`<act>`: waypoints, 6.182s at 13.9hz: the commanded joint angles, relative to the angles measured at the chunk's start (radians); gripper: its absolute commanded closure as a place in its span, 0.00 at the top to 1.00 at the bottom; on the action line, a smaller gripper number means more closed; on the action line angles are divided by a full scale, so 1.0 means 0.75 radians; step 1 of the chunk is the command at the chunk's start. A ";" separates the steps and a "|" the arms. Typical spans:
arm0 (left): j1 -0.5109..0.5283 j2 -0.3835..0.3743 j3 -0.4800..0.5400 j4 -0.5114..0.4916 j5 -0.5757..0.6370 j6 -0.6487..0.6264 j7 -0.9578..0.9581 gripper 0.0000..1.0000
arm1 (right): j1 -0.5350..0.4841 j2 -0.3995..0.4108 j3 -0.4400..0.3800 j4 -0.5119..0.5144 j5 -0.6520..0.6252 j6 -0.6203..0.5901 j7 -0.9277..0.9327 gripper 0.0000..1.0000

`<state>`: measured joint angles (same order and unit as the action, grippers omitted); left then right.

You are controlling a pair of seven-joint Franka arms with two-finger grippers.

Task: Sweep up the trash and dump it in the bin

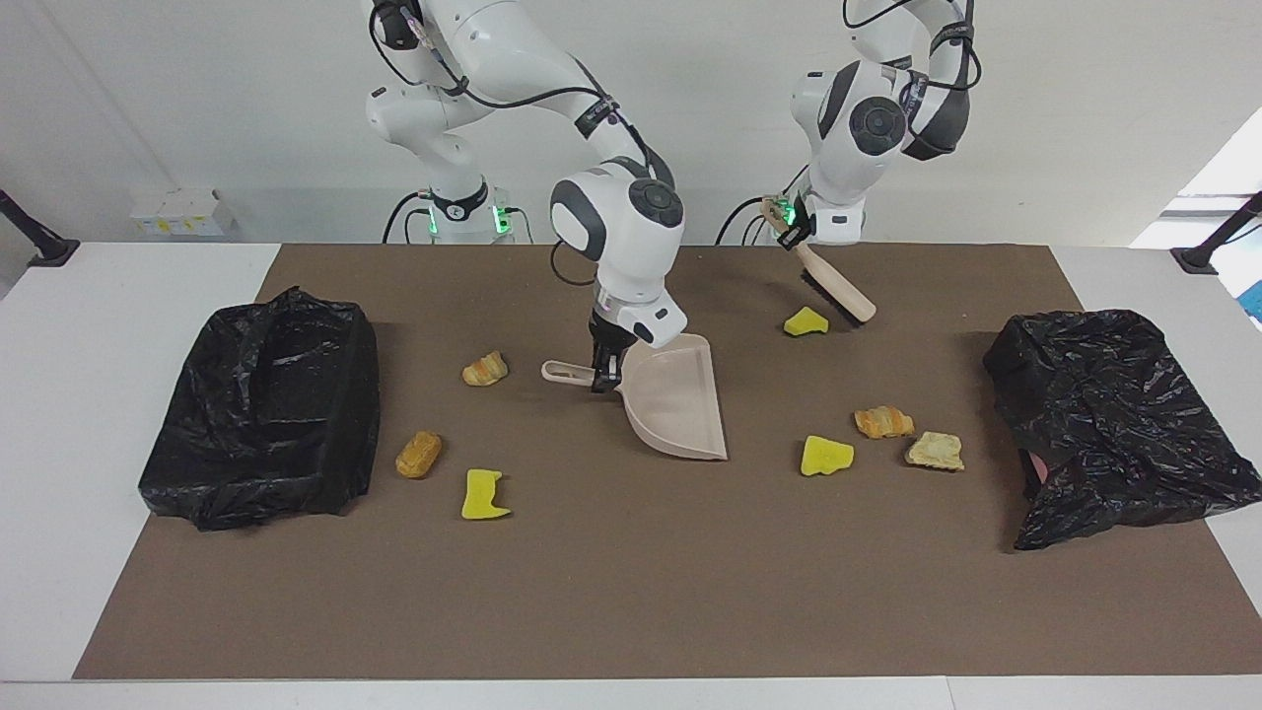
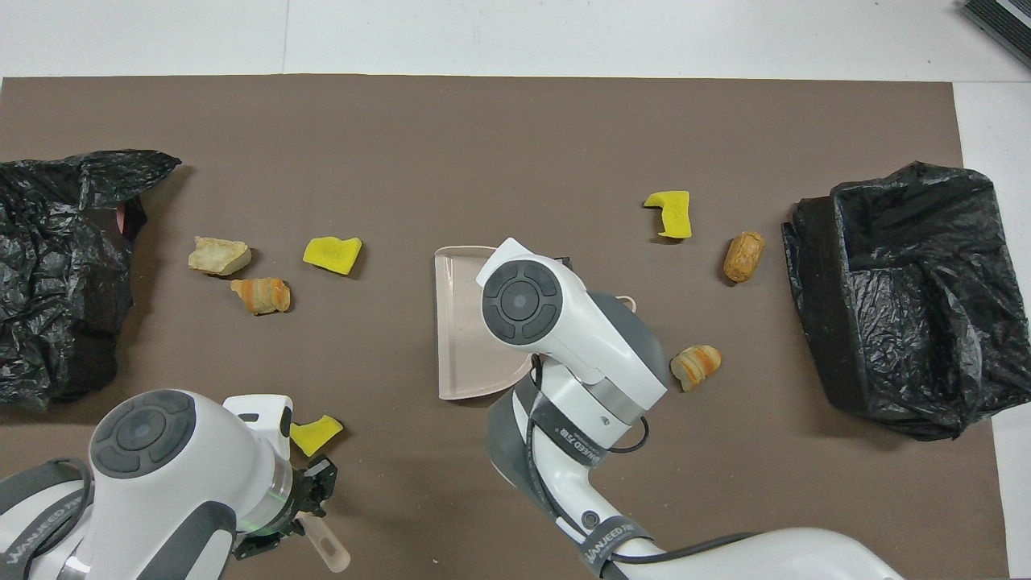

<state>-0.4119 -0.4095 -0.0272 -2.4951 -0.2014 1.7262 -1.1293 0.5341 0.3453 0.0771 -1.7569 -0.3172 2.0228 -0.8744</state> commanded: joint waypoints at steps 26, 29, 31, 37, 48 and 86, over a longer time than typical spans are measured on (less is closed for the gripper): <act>0.185 0.209 0.010 0.205 0.105 0.296 1.049 0.00 | -0.013 -0.043 0.006 -0.122 -0.088 0.125 -0.053 0.00; 0.318 0.235 0.010 0.244 0.244 0.298 1.168 0.00 | -0.013 -0.041 0.006 -0.120 -0.082 0.125 -0.051 0.00; 0.452 0.284 0.010 0.299 0.266 0.310 1.321 0.00 | -0.013 -0.041 0.008 -0.120 -0.078 0.125 -0.043 0.00; 0.667 0.527 0.012 0.553 0.430 0.396 1.673 0.00 | -0.008 -0.049 0.008 -0.124 -0.041 0.074 0.090 0.00; 0.439 0.601 -0.001 0.457 0.389 0.496 1.499 0.00 | -0.006 -0.051 0.008 -0.124 -0.043 0.076 0.098 0.00; -0.189 0.122 0.001 0.052 -0.157 0.283 0.128 0.00 | -0.006 -0.076 0.012 -0.179 -0.142 0.144 -0.223 0.00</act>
<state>-0.4929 -0.3246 -0.0387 -2.4238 -0.3024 1.8511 -0.9749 0.5352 0.3281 0.0816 -1.8394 -0.3969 2.1215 -1.0107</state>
